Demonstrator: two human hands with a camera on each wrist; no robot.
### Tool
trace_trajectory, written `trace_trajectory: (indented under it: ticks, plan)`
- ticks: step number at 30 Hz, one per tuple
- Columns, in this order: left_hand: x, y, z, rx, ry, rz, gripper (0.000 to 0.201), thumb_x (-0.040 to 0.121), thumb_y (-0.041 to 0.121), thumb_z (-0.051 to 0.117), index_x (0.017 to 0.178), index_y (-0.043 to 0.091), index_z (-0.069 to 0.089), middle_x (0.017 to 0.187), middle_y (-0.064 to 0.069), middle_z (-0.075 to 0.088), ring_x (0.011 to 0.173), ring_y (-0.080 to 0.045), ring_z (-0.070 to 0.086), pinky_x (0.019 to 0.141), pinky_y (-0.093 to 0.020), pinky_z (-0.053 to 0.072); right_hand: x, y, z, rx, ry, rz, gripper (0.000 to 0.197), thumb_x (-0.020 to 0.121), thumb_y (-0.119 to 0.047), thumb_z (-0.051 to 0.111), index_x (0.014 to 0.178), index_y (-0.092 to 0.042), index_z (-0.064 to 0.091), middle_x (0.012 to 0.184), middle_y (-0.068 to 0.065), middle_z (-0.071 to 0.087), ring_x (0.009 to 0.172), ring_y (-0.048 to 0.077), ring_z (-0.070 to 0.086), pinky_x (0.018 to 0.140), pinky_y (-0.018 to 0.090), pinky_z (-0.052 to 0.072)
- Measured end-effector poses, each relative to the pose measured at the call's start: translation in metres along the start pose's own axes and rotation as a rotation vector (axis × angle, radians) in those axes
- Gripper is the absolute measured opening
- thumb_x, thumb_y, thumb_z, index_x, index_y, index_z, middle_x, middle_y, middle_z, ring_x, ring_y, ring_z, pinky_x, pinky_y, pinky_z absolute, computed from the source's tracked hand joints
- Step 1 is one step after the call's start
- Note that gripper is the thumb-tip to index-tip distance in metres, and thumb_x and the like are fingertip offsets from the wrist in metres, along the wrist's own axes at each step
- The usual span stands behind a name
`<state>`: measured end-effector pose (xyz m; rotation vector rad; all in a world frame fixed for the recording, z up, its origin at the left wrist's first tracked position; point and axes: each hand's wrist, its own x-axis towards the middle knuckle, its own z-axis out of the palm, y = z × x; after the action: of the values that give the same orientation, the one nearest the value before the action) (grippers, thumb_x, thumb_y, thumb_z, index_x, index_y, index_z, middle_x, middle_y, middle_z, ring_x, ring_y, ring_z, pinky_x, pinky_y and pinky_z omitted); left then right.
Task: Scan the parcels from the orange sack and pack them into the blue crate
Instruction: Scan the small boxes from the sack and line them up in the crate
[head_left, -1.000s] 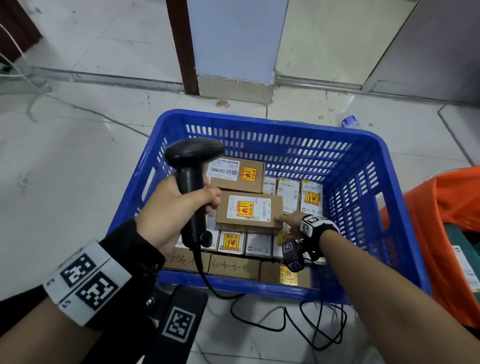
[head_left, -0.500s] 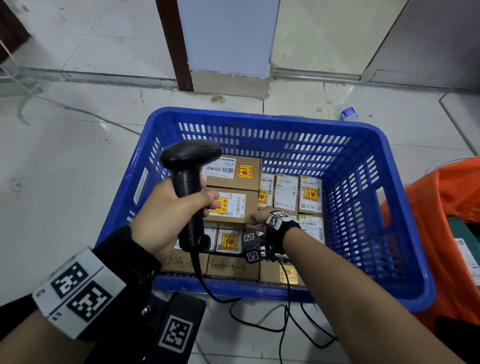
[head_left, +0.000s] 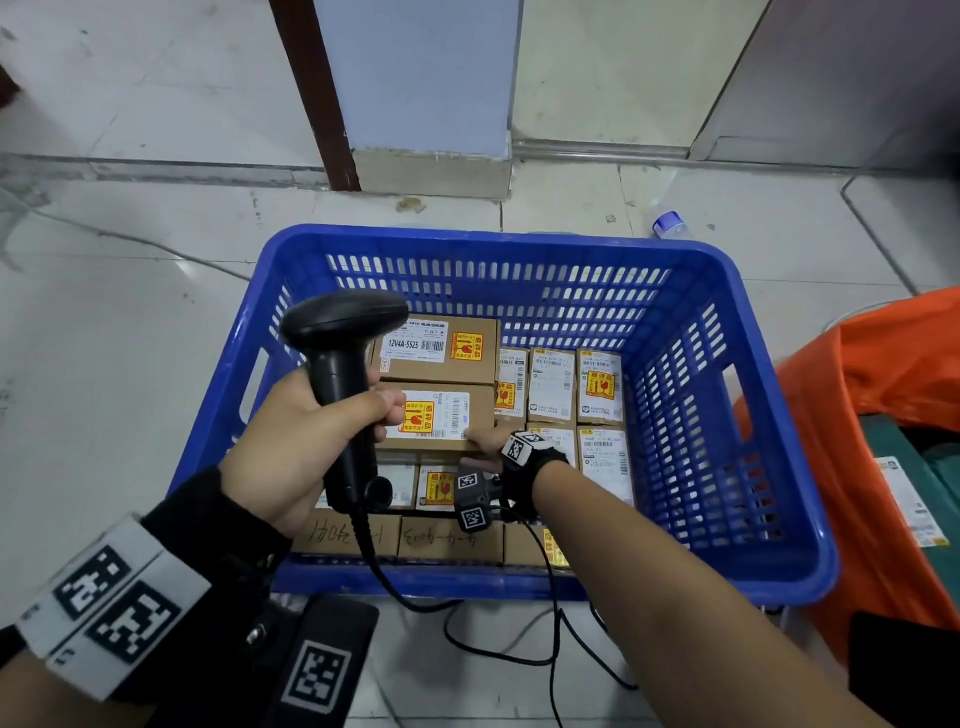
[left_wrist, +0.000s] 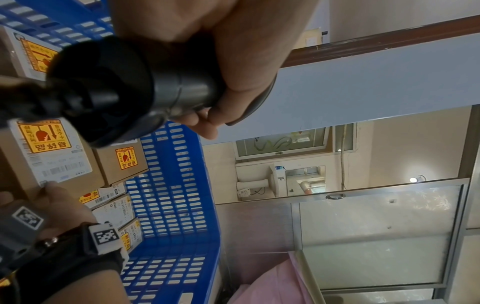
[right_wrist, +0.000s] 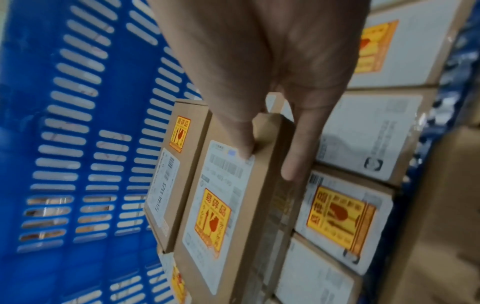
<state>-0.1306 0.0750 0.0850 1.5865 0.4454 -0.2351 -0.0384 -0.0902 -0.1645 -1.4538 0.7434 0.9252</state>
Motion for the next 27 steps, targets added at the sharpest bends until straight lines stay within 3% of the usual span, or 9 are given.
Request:
trace_trajectory:
  ticks: [4,9,12,14,16,19,22,24,27]
  plan:
    - [0.003,-0.002,-0.001,-0.007,0.0,0.008,0.033,0.081,0.003,0.067,0.113,-0.003,0.059,0.081,-0.007,0.067,0.07,-0.012,0.06,0.071,-0.025,0.05,0.011,0.008,-0.005,-0.059,0.002,-0.115,0.037,0.095,-0.01,0.054,0.131,-0.001,0.048,0.134,0.013,0.053,0.105,0.023,0.06,0.076,0.025,0.059]
    - [0.003,-0.003,0.002,0.001,-0.008,0.03,0.028,0.084,0.003,0.065,0.111,-0.001,0.059,0.086,-0.009,0.069,0.068,-0.006,0.066,0.071,-0.024,0.05,0.028,0.015,0.002,-0.667,0.029,-0.162,0.036,0.101,-0.029,0.046,0.105,0.001,0.065,0.101,0.019,0.07,0.091,0.033,0.065,0.071,0.033,0.047]
    - [0.003,-0.001,0.006,0.004,-0.03,0.03,0.024,0.084,0.001,0.064,0.108,-0.001,0.059,0.083,-0.009,0.069,0.066,-0.007,0.064,0.073,-0.026,0.05,0.039,0.017,-0.002,-0.765,0.037,-0.233,0.035,0.098,-0.034,0.051,0.112,-0.004,0.061,0.105,0.012,0.066,0.095,0.03,0.063,0.078,0.032,0.048]
    - [0.002,0.003,0.013,0.023,-0.057,0.039,0.022,0.084,0.0,0.064,0.105,-0.002,0.059,0.083,-0.012,0.067,0.067,-0.01,0.062,0.073,-0.027,0.051,0.079,0.021,-0.012,-0.615,0.059,-0.173,0.054,0.086,-0.06,0.055,0.12,-0.018,0.057,0.127,0.009,0.06,0.112,0.029,0.06,0.094,0.043,0.051]
    - [-0.001,0.009,0.027,0.042,-0.096,0.061,0.018,0.085,-0.002,0.063,0.103,-0.002,0.058,0.083,-0.014,0.066,0.065,-0.008,0.062,0.069,-0.024,0.053,0.056,0.015,-0.029,-0.416,0.081,-0.094,0.074,0.075,-0.075,0.048,0.122,-0.019,0.057,0.13,0.007,0.058,0.114,0.032,0.06,0.096,0.048,0.051]
    - [-0.01,0.018,0.058,0.083,-0.197,0.1,0.015,0.086,0.0,0.063,0.101,0.001,0.058,0.077,-0.009,0.066,0.063,-0.005,0.063,0.066,-0.021,0.053,-0.043,-0.017,-0.053,-0.173,0.103,-0.151,0.066,0.089,-0.047,0.058,0.138,-0.005,0.043,0.13,0.014,0.053,0.106,0.035,0.064,0.09,0.045,0.056]
    - [-0.021,0.026,0.097,0.081,-0.312,0.134,0.011,0.086,-0.001,0.062,0.095,0.005,0.059,0.072,-0.004,0.067,0.063,-0.008,0.062,0.061,-0.018,0.053,-0.09,-0.031,-0.103,-0.014,0.057,-0.259,0.069,0.093,-0.037,0.059,0.146,-0.006,0.027,0.139,0.02,0.045,0.099,0.033,0.068,0.083,0.042,0.059]
    - [-0.028,0.033,0.131,0.088,-0.399,0.167,0.01,0.086,-0.001,0.063,0.093,0.006,0.06,0.071,-0.004,0.068,0.063,-0.01,0.062,0.06,-0.017,0.052,-0.124,-0.038,-0.142,0.086,0.045,-0.329,0.05,0.097,-0.032,0.056,0.136,-0.006,0.038,0.12,0.017,0.056,0.082,0.026,0.069,0.072,0.035,0.06]
    - [-0.041,0.046,0.189,0.09,-0.571,0.222,0.02,0.08,0.0,0.071,0.096,0.005,0.059,0.073,-0.004,0.068,0.061,-0.009,0.061,0.061,-0.02,0.051,-0.176,-0.044,-0.214,0.214,0.103,-0.461,0.016,0.1,-0.022,0.051,0.101,-0.006,0.054,0.08,0.009,0.059,0.056,0.015,0.065,0.053,0.023,0.056]
